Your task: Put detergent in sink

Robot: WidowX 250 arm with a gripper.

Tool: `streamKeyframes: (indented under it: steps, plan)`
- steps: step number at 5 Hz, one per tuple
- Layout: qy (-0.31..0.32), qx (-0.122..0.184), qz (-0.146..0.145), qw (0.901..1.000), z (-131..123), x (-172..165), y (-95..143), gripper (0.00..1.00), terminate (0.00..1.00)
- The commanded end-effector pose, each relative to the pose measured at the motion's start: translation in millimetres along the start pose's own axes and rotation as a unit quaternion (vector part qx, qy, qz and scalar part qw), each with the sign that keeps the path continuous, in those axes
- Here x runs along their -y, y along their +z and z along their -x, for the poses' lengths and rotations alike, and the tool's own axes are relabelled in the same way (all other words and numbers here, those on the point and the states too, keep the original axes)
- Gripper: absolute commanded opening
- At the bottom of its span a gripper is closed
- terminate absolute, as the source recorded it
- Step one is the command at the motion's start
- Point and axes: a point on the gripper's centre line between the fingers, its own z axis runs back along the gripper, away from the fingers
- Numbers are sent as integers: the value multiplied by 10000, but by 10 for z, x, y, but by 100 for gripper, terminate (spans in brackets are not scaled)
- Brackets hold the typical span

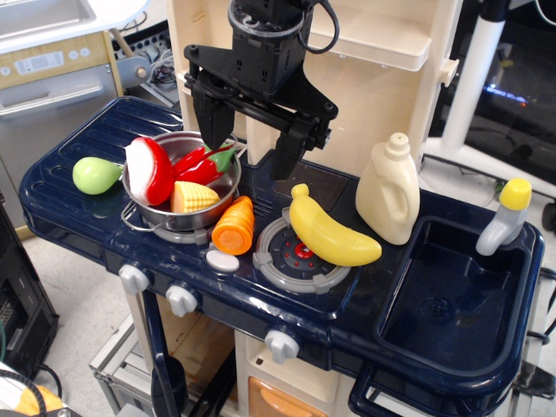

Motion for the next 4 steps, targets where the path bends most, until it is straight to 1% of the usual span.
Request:
streamKeyframes:
  steps: [1, 2, 3, 4]
  plan:
    - [0, 0, 0, 10000, 0, 0, 0, 100, 0]
    - [714, 131, -263, 9970, -5, 431, 212, 100, 0]
    - [1404, 271, -89, 9897, -87, 748, 378, 100, 0]
    - [1840, 413, -224, 9818, -250, 979, 323, 100, 0]
